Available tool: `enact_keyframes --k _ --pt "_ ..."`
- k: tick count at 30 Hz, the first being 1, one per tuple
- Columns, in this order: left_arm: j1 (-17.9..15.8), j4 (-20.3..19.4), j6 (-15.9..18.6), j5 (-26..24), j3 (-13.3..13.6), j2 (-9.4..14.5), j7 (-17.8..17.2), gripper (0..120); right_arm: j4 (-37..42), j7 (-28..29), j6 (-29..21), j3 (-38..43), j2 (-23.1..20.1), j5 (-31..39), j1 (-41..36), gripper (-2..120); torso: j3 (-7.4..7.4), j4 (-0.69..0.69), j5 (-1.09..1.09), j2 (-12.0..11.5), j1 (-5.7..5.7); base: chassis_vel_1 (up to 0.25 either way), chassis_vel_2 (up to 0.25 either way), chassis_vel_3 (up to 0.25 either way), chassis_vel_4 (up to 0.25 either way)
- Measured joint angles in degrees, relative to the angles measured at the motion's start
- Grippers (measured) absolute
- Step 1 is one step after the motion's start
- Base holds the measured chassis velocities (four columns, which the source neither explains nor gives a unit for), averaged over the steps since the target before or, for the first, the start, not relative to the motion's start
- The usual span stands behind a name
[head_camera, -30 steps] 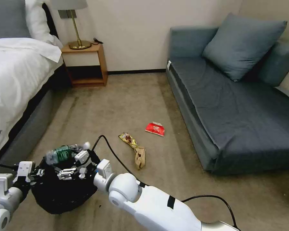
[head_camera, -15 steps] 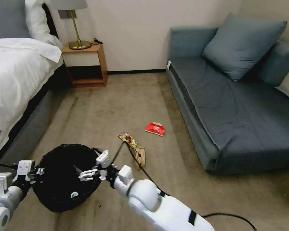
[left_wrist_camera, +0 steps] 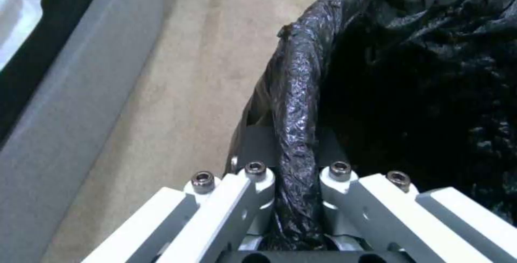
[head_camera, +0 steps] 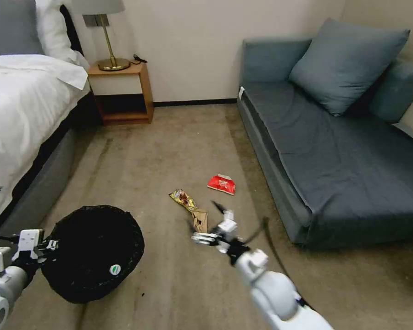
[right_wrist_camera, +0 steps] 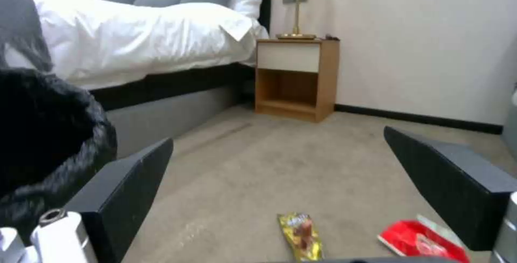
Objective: Pick up the trash bin, then pick up the garbage on the floor and place it into the trash bin.
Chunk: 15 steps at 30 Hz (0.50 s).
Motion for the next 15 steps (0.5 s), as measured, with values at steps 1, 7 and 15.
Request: enact_keyframes --k 1,7,15 --pt "0.1 0.0 0.0 0.0 0.0 -0.2 0.0 5 -0.1 -0.4 1.0 0.7 -0.1 -0.2 -0.7 100 0.00 0.01 0.00 0.0 0.00 0.000 0.000 0.000 0.000" --pt "0.4 -0.6 0.0 0.1 -0.2 -0.4 0.0 5 -0.8 -1.5 2.6 0.1 0.3 -1.2 -1.3 100 0.00 0.02 0.00 0.0 0.00 0.000 0.000 0.000 0.000" --pt "0.8 -0.5 0.0 0.1 -1.1 -0.4 0.0 5 -1.9 -1.5 2.2 -1.3 1.2 -1.5 -0.9 100 0.00 0.03 -0.01 0.0 0.00 -0.055 0.055 0.063 -0.056"
